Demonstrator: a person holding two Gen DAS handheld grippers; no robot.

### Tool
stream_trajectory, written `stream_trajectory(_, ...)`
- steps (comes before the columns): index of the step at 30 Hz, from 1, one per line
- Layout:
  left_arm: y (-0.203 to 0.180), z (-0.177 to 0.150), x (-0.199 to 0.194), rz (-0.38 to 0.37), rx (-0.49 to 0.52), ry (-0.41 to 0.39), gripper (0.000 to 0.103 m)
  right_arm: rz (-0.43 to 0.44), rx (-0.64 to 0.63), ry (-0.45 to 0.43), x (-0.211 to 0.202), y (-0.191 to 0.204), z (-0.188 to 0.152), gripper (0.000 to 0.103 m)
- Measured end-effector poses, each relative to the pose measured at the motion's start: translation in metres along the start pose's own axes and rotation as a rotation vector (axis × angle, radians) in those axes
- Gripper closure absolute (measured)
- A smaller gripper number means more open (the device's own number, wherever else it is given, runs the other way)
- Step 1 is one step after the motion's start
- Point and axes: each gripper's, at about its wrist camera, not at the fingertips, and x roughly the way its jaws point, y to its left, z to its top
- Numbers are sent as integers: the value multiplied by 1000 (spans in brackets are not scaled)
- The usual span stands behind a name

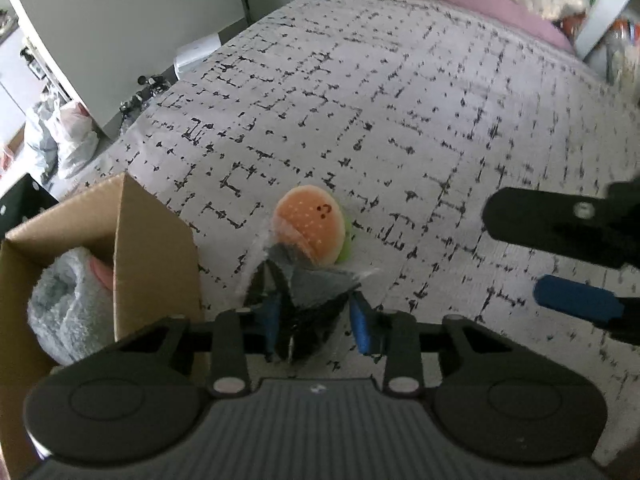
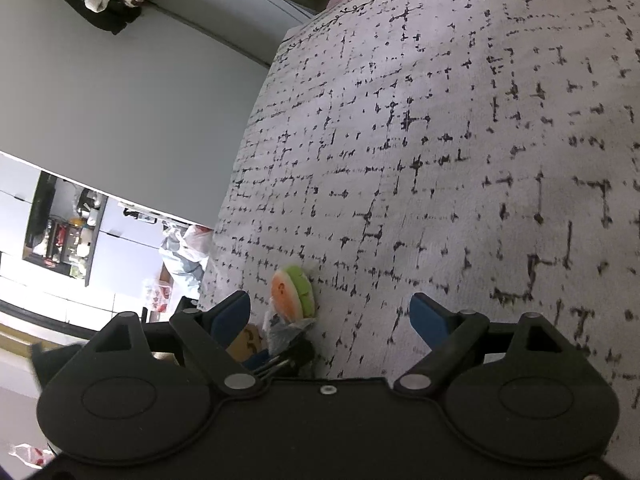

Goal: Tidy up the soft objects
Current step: 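Grasp the black bagged item with the left gripper while the right gripper grasps the orange plush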

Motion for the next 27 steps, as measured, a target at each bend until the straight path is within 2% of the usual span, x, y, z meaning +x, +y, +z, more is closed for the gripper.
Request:
stream_trajectory(8,17,1,-18,-74,-98,-50,74,-4,-24,19,20,7,5,20)
stream_trajectory(15,31,5,-35,-103,-169,-113,74,20,-27,38,33,12,6,29)
stream_trajectory(27,69,14,-60,-164,-315,-196,74,20,-62,91,64,23,3,35)
